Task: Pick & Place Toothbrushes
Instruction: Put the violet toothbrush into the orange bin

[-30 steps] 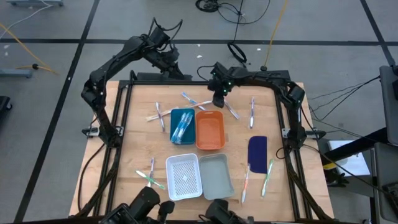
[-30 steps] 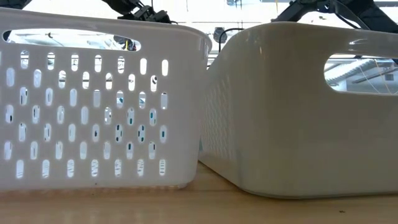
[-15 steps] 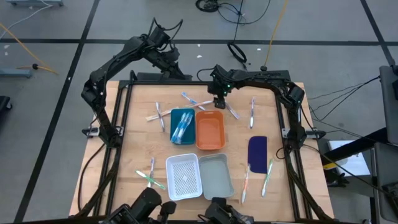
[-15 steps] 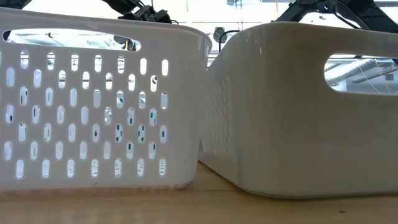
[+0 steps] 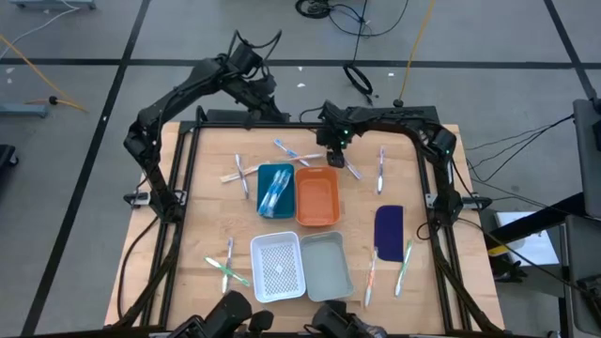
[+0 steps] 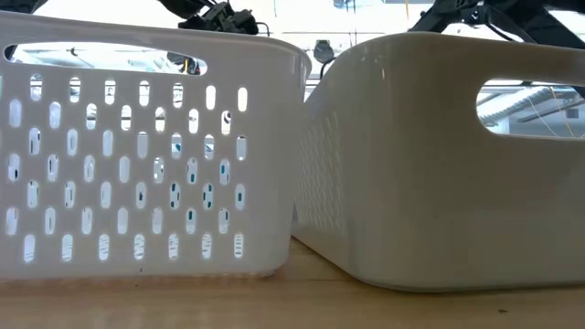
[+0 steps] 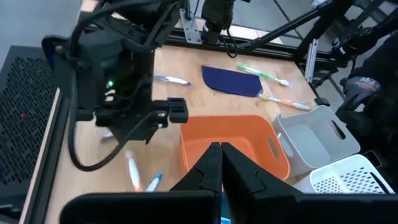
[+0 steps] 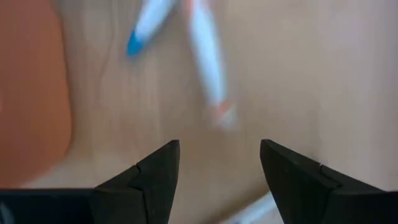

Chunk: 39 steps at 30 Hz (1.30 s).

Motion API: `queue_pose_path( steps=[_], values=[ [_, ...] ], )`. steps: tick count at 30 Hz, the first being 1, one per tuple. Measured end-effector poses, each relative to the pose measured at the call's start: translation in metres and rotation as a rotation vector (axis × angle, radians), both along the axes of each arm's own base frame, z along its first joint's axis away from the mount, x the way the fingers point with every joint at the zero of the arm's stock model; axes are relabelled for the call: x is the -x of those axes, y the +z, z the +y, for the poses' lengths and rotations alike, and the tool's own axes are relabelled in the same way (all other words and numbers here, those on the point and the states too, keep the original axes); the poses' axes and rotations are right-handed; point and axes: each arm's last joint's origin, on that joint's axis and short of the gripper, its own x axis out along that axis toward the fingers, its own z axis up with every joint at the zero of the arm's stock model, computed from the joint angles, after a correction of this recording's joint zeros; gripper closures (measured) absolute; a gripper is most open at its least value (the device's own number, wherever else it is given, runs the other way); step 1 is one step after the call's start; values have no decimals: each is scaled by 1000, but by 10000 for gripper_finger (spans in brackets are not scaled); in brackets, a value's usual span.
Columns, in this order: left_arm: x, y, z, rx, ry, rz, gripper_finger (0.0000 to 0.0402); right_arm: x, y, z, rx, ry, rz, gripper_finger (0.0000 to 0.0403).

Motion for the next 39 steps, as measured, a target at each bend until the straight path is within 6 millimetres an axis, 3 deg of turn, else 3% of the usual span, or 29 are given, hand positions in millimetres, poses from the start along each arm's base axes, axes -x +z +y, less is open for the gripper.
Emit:
queue_pose_path(
  steps=[10,16,21,27,32,36,39],
  values=[
    [-4,-1,-4,-22,3,23,396,9,2,-14,-22,-117,-5,183],
    [-4,-1,-4,-73,-17,14,396,7,8,-16,45,-132,-30,183],
    [1,-1,2,-78,2,12,396,3,11,-17,-1,-132,-106,183],
    [7,-1,8,-48,45,23,396,-19,52,-30,-85,-145,-387,183],
    [6,-1,7,-42,45,26,396,-26,88,-50,-130,-173,-607,183],
    [6,-1,8,-43,44,26,396,-25,100,-60,-132,-225,-646,183],
    [8,-1,9,-41,50,28,396,-24,114,-55,-96,-236,-662,183]
  ],
)
